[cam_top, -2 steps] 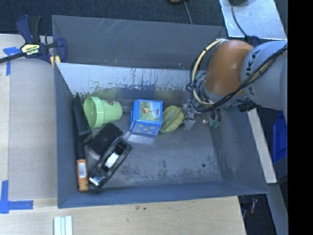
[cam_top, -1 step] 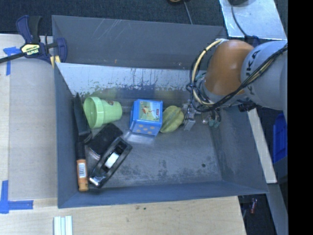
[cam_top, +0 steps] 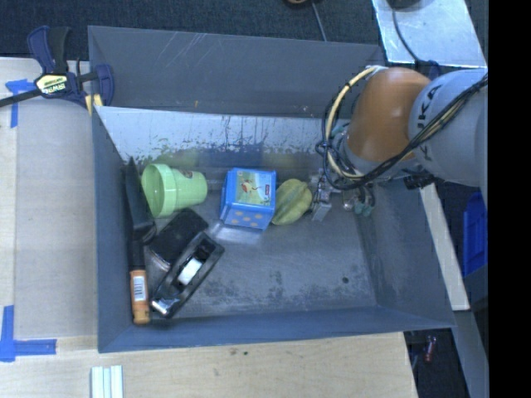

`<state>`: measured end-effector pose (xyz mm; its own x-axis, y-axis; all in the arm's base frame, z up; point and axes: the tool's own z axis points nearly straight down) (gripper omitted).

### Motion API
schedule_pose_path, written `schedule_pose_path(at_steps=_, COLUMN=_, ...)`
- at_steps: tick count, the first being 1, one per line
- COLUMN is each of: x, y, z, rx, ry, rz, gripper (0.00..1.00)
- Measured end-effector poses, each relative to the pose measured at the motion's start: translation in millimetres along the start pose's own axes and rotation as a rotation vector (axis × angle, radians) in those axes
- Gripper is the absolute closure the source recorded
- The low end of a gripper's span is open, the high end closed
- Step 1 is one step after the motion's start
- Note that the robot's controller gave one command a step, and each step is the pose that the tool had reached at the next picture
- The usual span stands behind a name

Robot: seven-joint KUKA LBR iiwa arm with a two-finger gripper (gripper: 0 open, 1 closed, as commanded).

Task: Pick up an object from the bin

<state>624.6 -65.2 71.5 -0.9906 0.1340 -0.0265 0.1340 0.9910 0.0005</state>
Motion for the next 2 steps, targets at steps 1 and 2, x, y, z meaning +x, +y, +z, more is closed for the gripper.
schedule_pose_path(at_steps=1, x=0.0, y=0.0, z=0.0, rx=0.000, ry=0.000, rz=0.000, gripper=1.00)
schedule_pose_path(at_steps=2, x=0.0, y=0.0, z=0.0, rx=0.000, ry=0.000, rz=0.000, gripper=1.00)
